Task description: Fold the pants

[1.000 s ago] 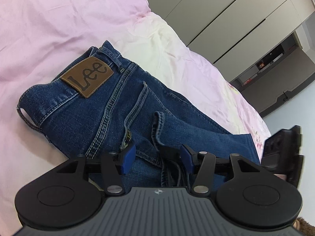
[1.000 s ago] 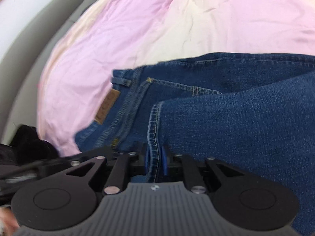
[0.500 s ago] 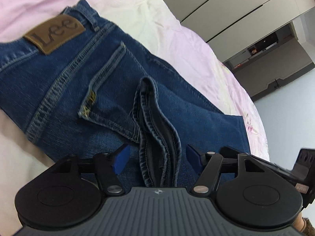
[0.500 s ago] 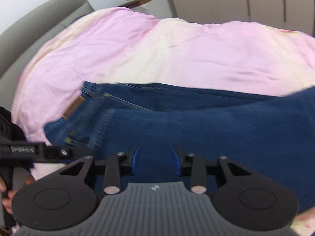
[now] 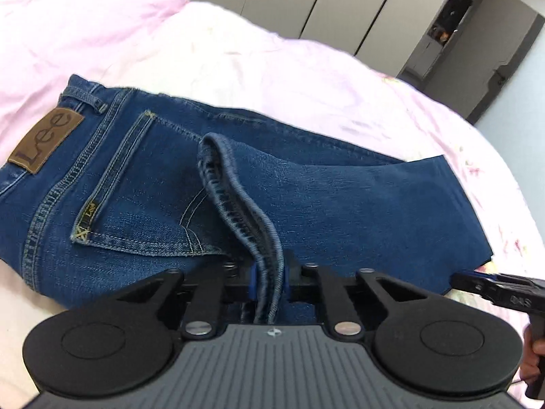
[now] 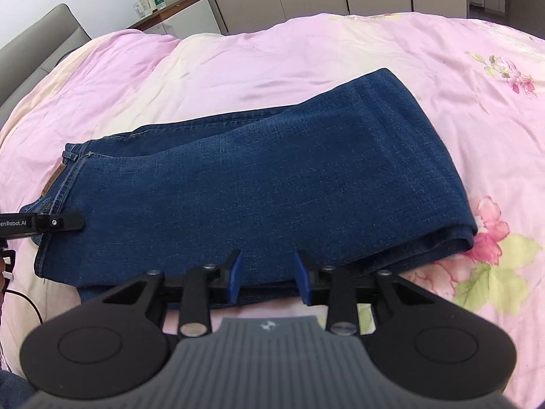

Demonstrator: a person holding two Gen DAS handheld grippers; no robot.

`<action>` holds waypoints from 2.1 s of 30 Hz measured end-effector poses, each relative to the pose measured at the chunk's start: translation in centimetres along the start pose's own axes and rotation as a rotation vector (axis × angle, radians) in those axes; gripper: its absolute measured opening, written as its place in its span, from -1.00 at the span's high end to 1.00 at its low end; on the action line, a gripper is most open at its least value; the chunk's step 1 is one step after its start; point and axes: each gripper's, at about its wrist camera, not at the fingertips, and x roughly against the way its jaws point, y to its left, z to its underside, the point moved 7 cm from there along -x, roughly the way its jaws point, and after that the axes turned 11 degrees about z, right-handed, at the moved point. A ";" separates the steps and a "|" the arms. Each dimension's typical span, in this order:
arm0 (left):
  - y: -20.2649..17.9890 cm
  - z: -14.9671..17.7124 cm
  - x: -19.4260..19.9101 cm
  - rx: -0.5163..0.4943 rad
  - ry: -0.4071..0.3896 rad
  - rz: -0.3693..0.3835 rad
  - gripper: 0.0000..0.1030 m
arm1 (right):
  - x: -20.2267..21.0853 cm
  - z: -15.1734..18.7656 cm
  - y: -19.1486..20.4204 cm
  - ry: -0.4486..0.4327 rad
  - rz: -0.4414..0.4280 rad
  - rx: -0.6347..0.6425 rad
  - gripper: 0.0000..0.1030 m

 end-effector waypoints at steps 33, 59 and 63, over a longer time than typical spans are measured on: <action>10.0 -10.4 6.5 -0.206 -0.003 -0.207 0.90 | 2.2 -2.7 2.5 -0.043 -0.069 0.076 0.40; 13.6 -8.2 4.9 -0.235 0.062 -0.266 0.46 | -2.2 -4.1 -1.8 0.018 0.092 0.096 0.48; 13.0 -7.8 8.3 -0.266 0.008 -0.314 0.23 | 2.0 -2.8 -1.7 -0.066 0.125 0.193 0.12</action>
